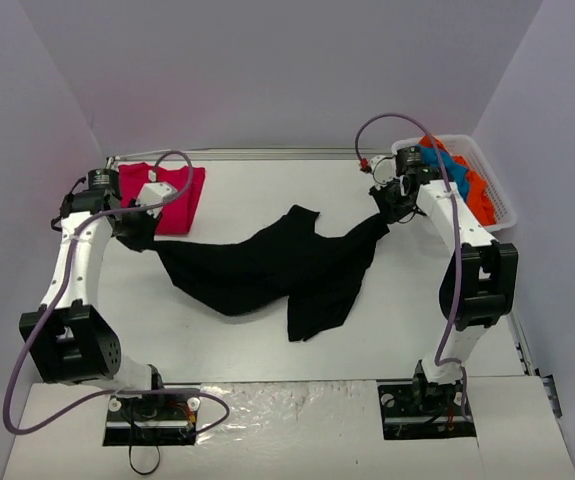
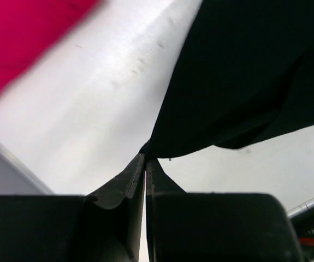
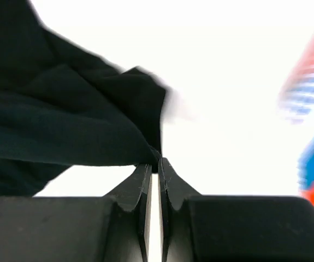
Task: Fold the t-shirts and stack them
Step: Flatten out the tshirt
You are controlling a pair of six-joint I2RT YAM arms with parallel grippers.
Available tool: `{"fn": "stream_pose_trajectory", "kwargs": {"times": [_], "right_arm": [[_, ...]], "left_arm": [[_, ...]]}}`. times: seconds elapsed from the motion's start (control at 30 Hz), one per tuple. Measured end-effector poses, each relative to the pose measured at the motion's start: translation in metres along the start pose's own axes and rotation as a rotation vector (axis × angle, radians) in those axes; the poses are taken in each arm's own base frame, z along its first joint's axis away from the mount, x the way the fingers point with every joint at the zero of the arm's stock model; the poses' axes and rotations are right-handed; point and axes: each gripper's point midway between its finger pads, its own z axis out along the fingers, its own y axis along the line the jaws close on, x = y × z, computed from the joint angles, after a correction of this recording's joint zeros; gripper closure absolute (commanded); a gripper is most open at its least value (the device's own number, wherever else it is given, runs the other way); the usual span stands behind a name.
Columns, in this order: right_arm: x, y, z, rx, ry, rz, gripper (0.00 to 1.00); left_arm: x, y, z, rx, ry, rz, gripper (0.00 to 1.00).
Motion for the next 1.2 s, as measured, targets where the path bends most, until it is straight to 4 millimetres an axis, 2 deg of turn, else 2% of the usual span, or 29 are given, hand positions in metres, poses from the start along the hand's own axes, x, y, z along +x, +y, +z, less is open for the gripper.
{"fn": "stream_pose_trajectory", "kwargs": {"times": [0.17,0.3,0.4,0.5,0.67,0.83,0.97,1.07,1.2], "right_arm": [[-0.043,-0.036,-0.038,0.115,-0.111,0.016,1.00],[-0.070,-0.052,-0.068,0.180,-0.187,0.027,1.00],[-0.078,-0.054,-0.089,0.212,-0.227,0.029,1.00],[-0.079,-0.055,-0.110,0.242,-0.253,0.034,1.00],[-0.078,-0.061,-0.157,0.315,-0.324,0.056,1.00],[-0.070,-0.070,-0.197,0.391,-0.379,0.081,1.00],[-0.055,-0.086,-0.206,0.433,-0.370,0.123,1.00],[-0.045,-0.097,-0.204,0.446,-0.351,0.152,1.00],[-0.042,-0.105,-0.199,0.431,-0.345,0.176,1.00]], "left_arm": [[-0.039,0.020,-0.045,-0.169,-0.134,-0.010,0.98],[-0.051,0.026,-0.067,-0.243,-0.182,-0.021,0.97],[-0.052,0.029,-0.082,-0.307,-0.197,-0.032,0.98],[-0.054,0.030,-0.104,-0.390,-0.238,-0.044,0.98],[-0.057,0.027,-0.143,-0.514,-0.317,-0.072,0.98],[-0.049,0.033,-0.149,-0.565,-0.298,-0.104,0.98],[-0.041,0.041,-0.148,-0.594,-0.263,-0.125,0.98],[-0.036,0.045,-0.148,-0.609,-0.248,-0.141,0.98],[-0.035,0.048,-0.148,-0.598,-0.257,-0.167,0.97]]}}
